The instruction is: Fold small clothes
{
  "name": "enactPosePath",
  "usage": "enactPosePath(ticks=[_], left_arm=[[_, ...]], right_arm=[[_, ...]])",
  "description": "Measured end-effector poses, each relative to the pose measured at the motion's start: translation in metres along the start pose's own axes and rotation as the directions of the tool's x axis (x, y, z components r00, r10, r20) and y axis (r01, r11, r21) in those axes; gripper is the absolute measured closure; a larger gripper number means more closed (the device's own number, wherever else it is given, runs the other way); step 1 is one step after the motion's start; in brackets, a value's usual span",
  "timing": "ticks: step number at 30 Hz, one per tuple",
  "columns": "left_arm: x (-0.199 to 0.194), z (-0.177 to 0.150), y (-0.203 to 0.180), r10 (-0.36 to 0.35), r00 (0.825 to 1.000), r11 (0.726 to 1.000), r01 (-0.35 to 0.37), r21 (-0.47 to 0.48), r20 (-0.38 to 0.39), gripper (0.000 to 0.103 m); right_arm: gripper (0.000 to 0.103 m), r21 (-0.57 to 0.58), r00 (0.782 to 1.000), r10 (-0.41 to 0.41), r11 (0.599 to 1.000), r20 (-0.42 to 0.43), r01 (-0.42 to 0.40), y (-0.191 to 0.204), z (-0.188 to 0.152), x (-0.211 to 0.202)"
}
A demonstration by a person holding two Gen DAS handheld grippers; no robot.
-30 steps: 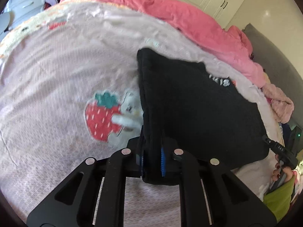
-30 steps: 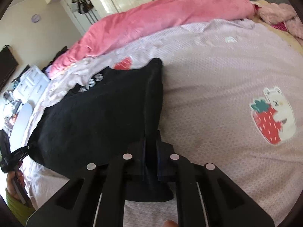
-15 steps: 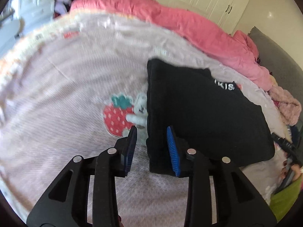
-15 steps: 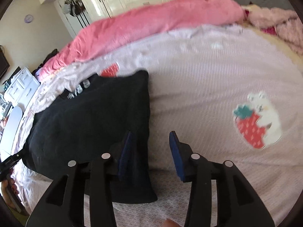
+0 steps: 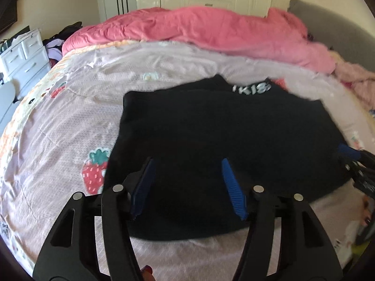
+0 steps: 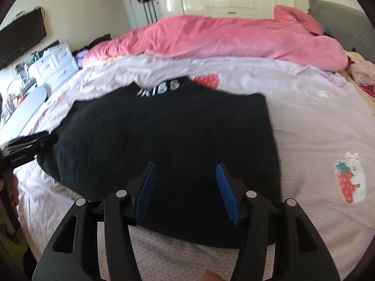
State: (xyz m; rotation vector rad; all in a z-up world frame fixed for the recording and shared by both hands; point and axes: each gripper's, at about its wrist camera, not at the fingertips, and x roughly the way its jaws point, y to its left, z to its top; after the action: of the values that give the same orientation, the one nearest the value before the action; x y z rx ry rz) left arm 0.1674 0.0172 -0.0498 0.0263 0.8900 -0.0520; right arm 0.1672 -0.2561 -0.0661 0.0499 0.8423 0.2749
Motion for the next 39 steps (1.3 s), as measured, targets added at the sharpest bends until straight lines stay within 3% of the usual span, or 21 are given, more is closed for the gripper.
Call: enactPosePath(ticks=[3, 6, 14, 21, 29, 33, 39], left_arm=[[0.021, -0.013, 0.009, -0.043, 0.997, 0.998, 0.040, -0.056, -0.066, 0.048], [0.025, -0.022, 0.014, -0.064, 0.996, 0.995, 0.059, -0.076, -0.065, 0.048], [0.022, -0.024, 0.005, -0.023, 0.997, 0.999, 0.020, -0.038, -0.073, 0.048], [0.013, -0.033, -0.002, 0.008, 0.997, 1.000, -0.008, -0.005, -0.081, 0.041], [-0.001, -0.045, -0.008, 0.034, 0.997, 0.999, -0.032, 0.026, -0.076, 0.032], [-0.010, -0.047, -0.008, 0.021, 0.997, 1.000, -0.020, 0.010, -0.071, 0.022], [-0.025, -0.049, -0.007, 0.025, 0.998, 1.000, -0.024, 0.011, -0.064, 0.013]], right_arm=[[0.038, -0.012, 0.996, -0.047, 0.999, -0.081, 0.046, -0.001, -0.005, 0.016], [0.038, -0.009, 0.994, -0.043, 0.999, -0.105, 0.043, -0.003, -0.006, 0.023], [0.032, -0.006, 0.994, -0.013, 1.000, -0.105, 0.012, -0.006, -0.005, 0.025], [0.024, -0.009, 0.994, 0.010, 1.000, -0.107, -0.011, -0.004, -0.006, 0.022], [0.023, 0.027, 0.993, 0.058, 0.998, -0.104, -0.055, -0.010, -0.004, 0.014], [0.023, 0.046, 0.993, 0.071, 0.997, -0.093, -0.066, -0.013, -0.004, 0.010], [0.016, 0.062, 0.997, 0.049, 0.997, -0.060, -0.045, -0.017, -0.002, 0.001]])
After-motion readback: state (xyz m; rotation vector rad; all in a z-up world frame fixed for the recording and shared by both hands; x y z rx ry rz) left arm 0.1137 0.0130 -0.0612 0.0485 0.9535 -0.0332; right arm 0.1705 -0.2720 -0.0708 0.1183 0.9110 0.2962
